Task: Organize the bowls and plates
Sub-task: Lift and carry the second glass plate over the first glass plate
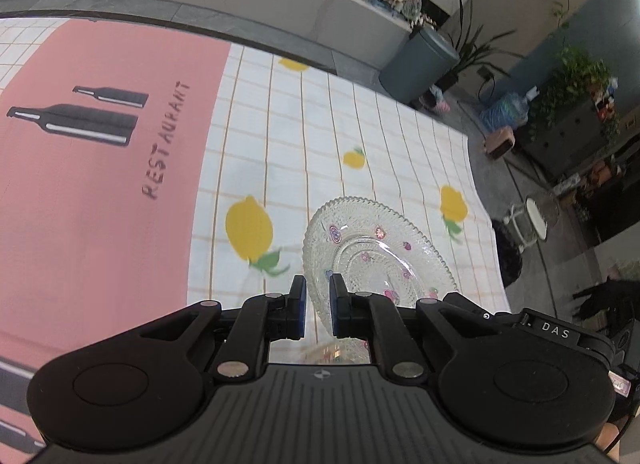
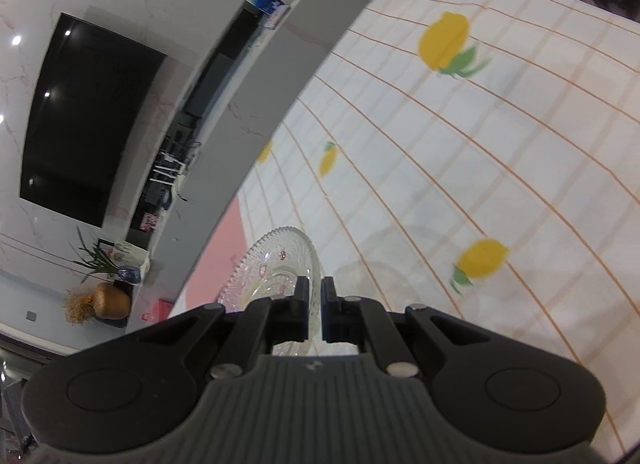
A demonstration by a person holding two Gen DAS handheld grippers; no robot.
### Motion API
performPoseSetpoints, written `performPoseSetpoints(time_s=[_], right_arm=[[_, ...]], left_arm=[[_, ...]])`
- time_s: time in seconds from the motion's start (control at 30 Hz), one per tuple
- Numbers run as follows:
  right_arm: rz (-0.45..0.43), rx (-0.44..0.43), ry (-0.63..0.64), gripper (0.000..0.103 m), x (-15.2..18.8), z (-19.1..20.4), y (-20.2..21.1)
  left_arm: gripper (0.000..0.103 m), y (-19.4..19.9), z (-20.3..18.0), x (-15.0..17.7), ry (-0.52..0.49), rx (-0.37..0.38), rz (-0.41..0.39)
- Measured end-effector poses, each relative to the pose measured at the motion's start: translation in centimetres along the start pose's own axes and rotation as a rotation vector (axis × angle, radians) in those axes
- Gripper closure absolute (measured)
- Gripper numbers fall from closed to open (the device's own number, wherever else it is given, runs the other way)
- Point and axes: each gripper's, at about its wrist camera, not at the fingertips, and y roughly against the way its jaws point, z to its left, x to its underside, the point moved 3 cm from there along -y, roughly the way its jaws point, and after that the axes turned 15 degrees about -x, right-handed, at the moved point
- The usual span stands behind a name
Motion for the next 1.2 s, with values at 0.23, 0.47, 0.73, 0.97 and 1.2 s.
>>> performPoseSetpoints(time_s=[0.23,0.47,0.73,0.97,1.2], right_arm=[[-0.014,0.032,-0.022,0.100,1.6,-0.9,2.3],[-0.016,0.060,-0.038,0.100,2.7,-1.8,3.9],[-0.001,0.090,-0.066,0.100,3.8,-2.8,5.1],[0.022,0.120,-0.075,0.100,4.5,-3.4,5.5],[0.050,0.162,-0.059,0.101,5.0,-3.7,5.4]], left_arm=[[0.090,0.2,-0.8,1.8,-0.038,-0.011,0.023],[0.089,0.0,-1.7,3.4,-0.094,-0.025,0.038],[0.087,-1.0,-2.4,4.9,-0.185,-0.059,0.089],[0.088,-1.8,-3.0,6.4,-0.290,-0.119,0.104],[0.089,-2.1,-4.3,7.6,-0.417,-0.187,0.086]])
